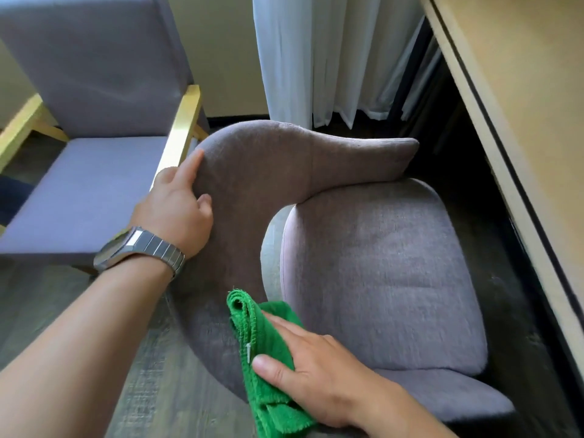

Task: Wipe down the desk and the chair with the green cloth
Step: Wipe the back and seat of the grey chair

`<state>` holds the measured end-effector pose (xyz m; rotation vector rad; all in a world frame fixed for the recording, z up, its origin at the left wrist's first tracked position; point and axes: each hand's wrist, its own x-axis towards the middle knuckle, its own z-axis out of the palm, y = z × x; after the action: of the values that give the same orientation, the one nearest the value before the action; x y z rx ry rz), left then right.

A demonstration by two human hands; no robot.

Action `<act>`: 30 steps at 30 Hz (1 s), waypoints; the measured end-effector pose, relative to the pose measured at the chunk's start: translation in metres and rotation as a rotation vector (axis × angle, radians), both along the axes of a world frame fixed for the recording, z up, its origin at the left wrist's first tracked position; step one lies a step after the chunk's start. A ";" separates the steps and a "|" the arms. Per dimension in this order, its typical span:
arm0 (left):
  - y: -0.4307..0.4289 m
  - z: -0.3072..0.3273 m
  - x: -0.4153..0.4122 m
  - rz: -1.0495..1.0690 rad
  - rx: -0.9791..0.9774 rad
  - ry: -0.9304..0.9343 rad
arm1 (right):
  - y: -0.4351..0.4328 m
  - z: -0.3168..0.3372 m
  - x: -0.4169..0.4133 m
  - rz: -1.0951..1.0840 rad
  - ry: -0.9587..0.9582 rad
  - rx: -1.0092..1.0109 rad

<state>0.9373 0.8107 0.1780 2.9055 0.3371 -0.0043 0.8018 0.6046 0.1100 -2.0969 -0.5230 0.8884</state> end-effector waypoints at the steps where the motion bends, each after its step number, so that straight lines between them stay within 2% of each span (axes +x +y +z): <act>1: -0.002 0.000 -0.006 0.008 0.006 0.007 | -0.007 -0.005 -0.008 -0.013 0.016 -0.012; 5: -0.014 -0.005 -0.049 0.041 0.037 0.020 | -0.023 -0.023 -0.029 -0.069 0.015 -0.056; 9: -0.031 -0.018 -0.096 0.047 0.049 -0.050 | -0.008 -0.027 -0.029 -0.154 0.038 -0.032; 15: -0.039 -0.019 -0.102 0.033 0.077 -0.049 | 0.037 -0.028 0.012 -0.290 0.160 0.237; 18: -0.039 -0.018 -0.103 0.027 0.085 -0.035 | 0.063 -0.042 0.040 -0.314 0.157 0.301; 22: -0.040 -0.018 -0.105 0.013 0.092 -0.044 | 0.091 -0.062 0.081 -0.566 0.160 0.387; 30: -0.034 -0.027 -0.103 -0.030 0.137 -0.139 | 0.118 -0.108 0.164 -0.916 0.012 0.478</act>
<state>0.8339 0.7765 0.1514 3.0243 0.2797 0.2234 0.9662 0.7227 0.0016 -1.6061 0.2351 0.2025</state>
